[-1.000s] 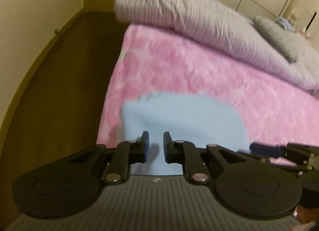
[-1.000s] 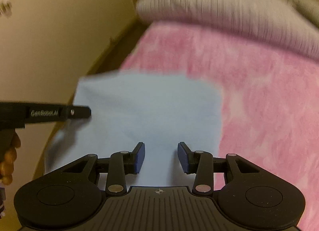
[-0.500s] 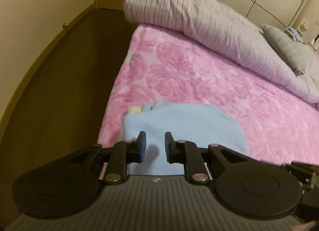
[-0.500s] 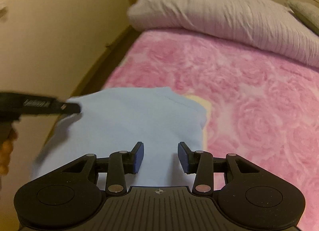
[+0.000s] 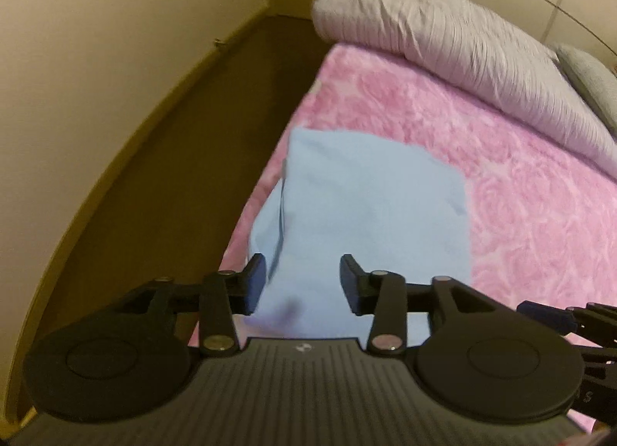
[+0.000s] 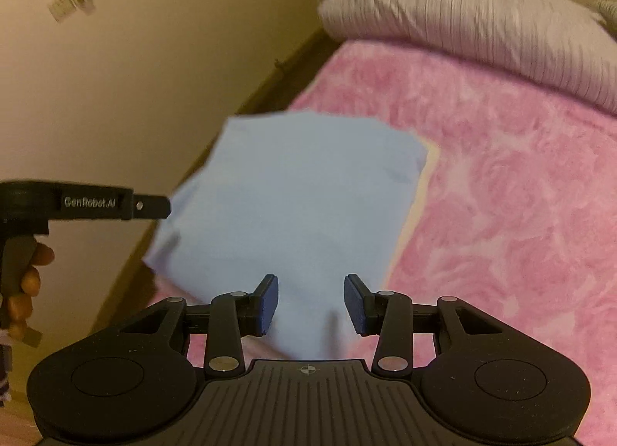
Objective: Fold clothes
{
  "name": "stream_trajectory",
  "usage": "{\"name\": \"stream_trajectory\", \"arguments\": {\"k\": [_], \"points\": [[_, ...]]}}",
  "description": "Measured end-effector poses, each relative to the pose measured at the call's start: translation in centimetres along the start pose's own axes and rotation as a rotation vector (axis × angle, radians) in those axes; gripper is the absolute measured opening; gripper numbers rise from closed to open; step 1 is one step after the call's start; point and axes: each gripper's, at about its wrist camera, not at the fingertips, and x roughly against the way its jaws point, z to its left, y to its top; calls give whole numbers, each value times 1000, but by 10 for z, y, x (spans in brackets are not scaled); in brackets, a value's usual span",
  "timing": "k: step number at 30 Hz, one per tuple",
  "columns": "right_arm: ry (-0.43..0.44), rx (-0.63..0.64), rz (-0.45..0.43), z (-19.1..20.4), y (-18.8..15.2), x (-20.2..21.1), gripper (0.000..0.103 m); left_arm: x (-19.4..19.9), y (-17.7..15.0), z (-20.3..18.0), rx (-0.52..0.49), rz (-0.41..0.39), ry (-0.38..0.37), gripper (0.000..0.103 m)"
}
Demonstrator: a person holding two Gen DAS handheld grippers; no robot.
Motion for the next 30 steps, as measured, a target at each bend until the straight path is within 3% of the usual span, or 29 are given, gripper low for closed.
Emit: {"name": "stream_trajectory", "arguments": {"k": [9,16,21,25,30], "points": [[118,5,43,-33,-12,114,42,103,-68,-66,151,62,140,47],[126,238,-9,-61,-18,214,42,194,-115,-157,270,-43,245,47],[125,342,-89,-91,-33,270,43,236,-140,-221,356,-118,249,45],[164,311,-35,-114,-47,298,43,263,-160,-263,389,-145,244,44],[196,280,18,-133,-66,316,43,276,-179,-287,422,-118,281,44]]}}
